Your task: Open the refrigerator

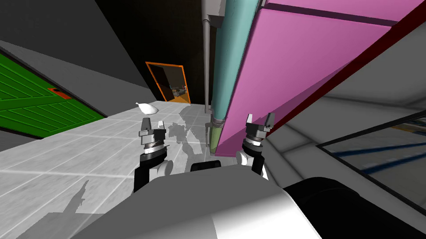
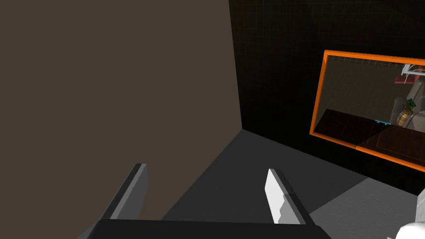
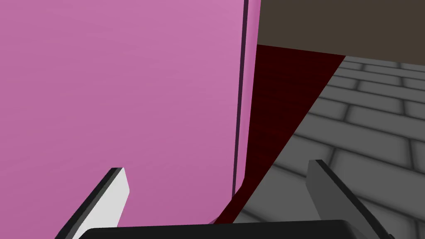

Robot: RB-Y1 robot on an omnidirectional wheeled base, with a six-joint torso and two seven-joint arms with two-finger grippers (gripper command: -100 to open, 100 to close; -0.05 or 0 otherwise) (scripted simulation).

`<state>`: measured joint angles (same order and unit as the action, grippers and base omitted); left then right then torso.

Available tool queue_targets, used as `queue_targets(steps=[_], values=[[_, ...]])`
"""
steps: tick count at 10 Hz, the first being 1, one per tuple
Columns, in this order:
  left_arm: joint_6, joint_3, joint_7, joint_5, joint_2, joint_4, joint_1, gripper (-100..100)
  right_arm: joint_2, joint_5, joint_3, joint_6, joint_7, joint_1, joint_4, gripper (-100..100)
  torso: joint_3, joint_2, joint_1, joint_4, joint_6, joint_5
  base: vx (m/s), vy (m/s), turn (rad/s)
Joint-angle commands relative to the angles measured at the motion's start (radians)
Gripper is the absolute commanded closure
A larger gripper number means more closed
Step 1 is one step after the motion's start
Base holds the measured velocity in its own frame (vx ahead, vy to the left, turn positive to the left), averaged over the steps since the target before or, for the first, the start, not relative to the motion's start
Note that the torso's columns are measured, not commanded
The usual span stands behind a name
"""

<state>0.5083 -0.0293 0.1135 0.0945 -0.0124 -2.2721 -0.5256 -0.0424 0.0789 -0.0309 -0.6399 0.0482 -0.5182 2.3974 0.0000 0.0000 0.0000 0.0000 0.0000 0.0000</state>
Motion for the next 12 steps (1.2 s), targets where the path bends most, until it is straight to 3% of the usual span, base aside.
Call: queue_targets(steps=[1,9,10,12], values=[[0.000,0.000,0.000,0.000,0.000,0.000,0.000,0,0.000,0.000,0.000,0.000,0.000,0.000,0.000,0,-0.082,0.040,0.000,0.041,0.000,0.000,0.000,0.000,0.000],[0.000,0.000,0.000,0.000,0.000,0.000,0.000,0,0.000,0.000,0.000,0.000,0.000,0.000,0.000,0,-1.234,0.618,0.000,0.617,0.000,0.000,0.000,0.000,0.000],[0.000,0.000,0.000,0.000,0.000,0.000,0.000,0,0.048,-0.015,-0.010,-0.003,0.000,0.002,0.004,-100,-1.382,0.691,0.000,0.691,0.000,0.000,0.012,0.013,-0.006],[0.000,0.000,0.000,0.000,0.000,0.000,0.000,0,0.108,-0.051,-0.034,-0.011,0.000,0.007,0.010,-100,-1.471,0.734,0.001,0.734,0.000,0.000,0.023,0.030,-0.013]])
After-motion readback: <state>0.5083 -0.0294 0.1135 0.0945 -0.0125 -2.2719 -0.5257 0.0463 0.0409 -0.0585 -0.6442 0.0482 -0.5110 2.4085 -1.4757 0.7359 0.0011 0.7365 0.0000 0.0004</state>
